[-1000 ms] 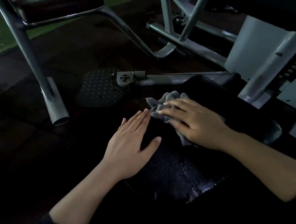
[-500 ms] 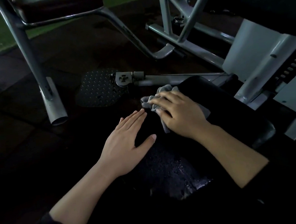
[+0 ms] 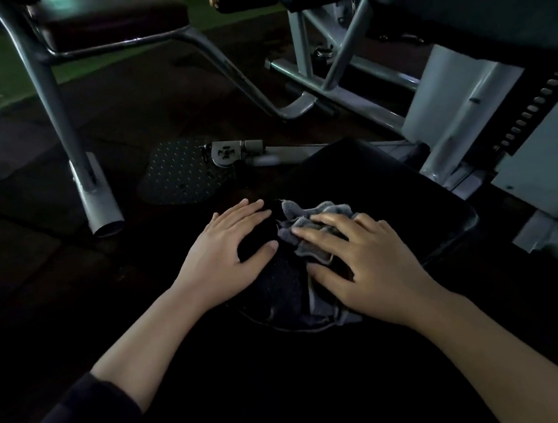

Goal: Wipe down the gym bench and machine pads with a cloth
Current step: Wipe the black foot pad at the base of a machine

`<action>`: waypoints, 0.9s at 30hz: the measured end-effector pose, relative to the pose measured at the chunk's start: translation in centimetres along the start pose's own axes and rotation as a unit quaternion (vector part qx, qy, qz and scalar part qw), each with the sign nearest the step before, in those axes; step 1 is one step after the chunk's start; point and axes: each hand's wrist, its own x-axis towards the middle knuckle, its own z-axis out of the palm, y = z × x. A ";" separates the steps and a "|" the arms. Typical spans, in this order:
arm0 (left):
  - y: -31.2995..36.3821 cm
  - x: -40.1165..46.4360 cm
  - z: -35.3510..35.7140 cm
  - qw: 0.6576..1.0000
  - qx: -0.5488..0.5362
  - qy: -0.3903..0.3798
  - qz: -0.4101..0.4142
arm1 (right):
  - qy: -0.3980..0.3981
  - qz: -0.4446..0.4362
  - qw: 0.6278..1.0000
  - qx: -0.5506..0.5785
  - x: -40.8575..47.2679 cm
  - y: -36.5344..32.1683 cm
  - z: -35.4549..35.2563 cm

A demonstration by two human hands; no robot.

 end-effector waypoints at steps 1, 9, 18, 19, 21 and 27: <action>-0.1 -0.4 0.0 1.000 0.007 -0.009 0.012 | -0.002 -0.006 1.000 -0.014 -0.4 0.3 -0.3; -0.5 -1.3 0.9 0.999 0.014 0.031 0.037 | -0.037 0.007 0.996 0.084 0.1 0.4 0.8; -1.6 -1.2 1.2 0.995 -0.063 0.046 0.059 | 0.011 -0.074 0.996 0.056 -1.8 -4.5 2.5; -1.6 -1.3 1.2 0.995 -0.072 0.046 0.058 | 0.008 -0.098 0.993 0.068 -2.4 -3.7 2.5; -1.6 -1.3 1.3 0.995 -0.073 0.049 0.050 | -0.005 -0.150 0.984 0.097 -3.2 -1.2 2.2; -1.2 -1.3 1.3 0.996 -0.058 0.051 0.033 | -0.032 -0.141 0.980 0.136 -2.3 3.4 0.4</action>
